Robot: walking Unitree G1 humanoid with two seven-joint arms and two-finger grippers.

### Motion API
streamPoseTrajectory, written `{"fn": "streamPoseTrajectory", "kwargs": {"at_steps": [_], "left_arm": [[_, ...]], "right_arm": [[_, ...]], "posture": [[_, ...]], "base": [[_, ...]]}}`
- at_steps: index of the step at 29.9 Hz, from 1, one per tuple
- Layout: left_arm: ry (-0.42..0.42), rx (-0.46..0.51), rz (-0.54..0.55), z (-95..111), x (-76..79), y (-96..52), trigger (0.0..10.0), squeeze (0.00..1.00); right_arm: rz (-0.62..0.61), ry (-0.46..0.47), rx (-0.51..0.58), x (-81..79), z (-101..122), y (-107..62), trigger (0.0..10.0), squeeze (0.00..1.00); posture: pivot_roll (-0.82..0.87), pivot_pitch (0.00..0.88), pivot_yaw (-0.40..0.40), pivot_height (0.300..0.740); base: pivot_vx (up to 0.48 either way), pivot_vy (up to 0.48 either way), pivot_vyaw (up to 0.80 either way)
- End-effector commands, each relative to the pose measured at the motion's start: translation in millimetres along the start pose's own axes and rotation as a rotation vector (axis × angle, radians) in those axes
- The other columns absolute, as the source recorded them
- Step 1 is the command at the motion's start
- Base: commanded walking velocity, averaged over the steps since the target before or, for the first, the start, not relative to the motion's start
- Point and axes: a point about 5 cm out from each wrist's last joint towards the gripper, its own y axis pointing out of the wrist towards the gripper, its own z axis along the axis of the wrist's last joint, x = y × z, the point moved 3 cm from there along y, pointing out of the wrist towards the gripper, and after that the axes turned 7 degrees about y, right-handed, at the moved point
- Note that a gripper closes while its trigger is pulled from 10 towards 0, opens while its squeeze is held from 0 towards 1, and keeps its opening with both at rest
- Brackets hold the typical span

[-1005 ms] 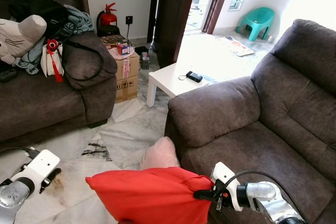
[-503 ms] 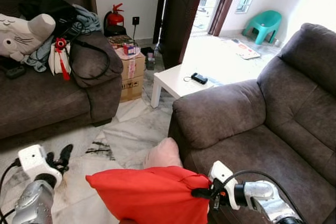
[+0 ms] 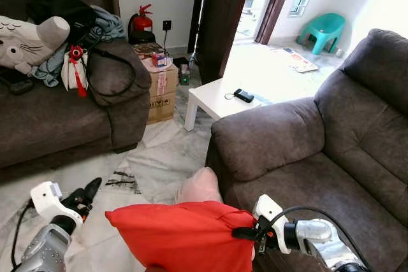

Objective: Move the pillow to the sofa from floor

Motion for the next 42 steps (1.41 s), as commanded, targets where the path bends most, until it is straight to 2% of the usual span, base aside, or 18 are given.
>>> {"fn": "streamPoseTrajectory", "kwargs": {"at_steps": [1,5,7,15,27,31,33,42], "left_arm": [[-0.043,-0.023,-0.024,-8.2,5.4,2.3,10.0,0.0],[-0.036,-0.046,-0.023,-12.0,7.5,5.3,10.0,0.0],[-0.046,-0.067,0.032,-17.6,1.2,4.7,10.0,0.0],[-0.07,-0.101,0.138,-29.0,-11.0,0.2,10.0,0.0],[-0.073,-0.109,0.15,-27.9,-14.2,1.2,10.0,0.0],[-0.098,-0.126,0.094,-29.5,-6.4,4.8,10.0,0.0],[-0.064,-0.169,0.023,-36.3,6.3,8.7,10.0,0.0],[-0.035,-0.244,-0.054,-54.7,28.1,13.6,10.0,0.0]], "right_arm": [[-0.027,-0.036,0.019,8.4,9.4,-11.1,10.0,0.01],[-0.031,-0.039,0.02,10.1,10.2,-14.4,10.0,0.01],[-0.032,-0.039,0.022,10.1,10.1,-14.8,10.0,0.01],[-0.028,-0.035,0.028,7.8,9.3,-14.3,10.0,0.02],[-0.034,-0.033,0.039,7.7,11.0,-13.9,10.0,0.02],[-0.035,-0.025,0.041,7.5,10.4,-13.7,10.0,0.0],[-0.035,-0.027,0.047,7.1,11.5,-13.3,10.0,0.0],[-0.028,-0.028,0.053,5.3,13.0,-11.9,10.0,0.0]], "posture": [[0.22,0.0,-0.196,0.74],[0.22,0.0,-0.198,0.74],[0.21,0.0,-0.198,0.74],[0.21,0.0,-0.197,0.74],[0.2,0.0,-0.186,0.74],[0.2,0.0,-0.186,0.74],[0.2,0.0,-0.185,0.74],[0.19,0.0,-0.186,0.74]], "base": [[0.0,0.0,0.0],[0.0,0.0,0.0],[0.0,0.0,0.0],[0.0,0.0,0.0],[0.0,0.0,0.0],[0.0,0.0,0.0],[0.0,0.0,0.0],[0.0,0.0,0.0]]}}
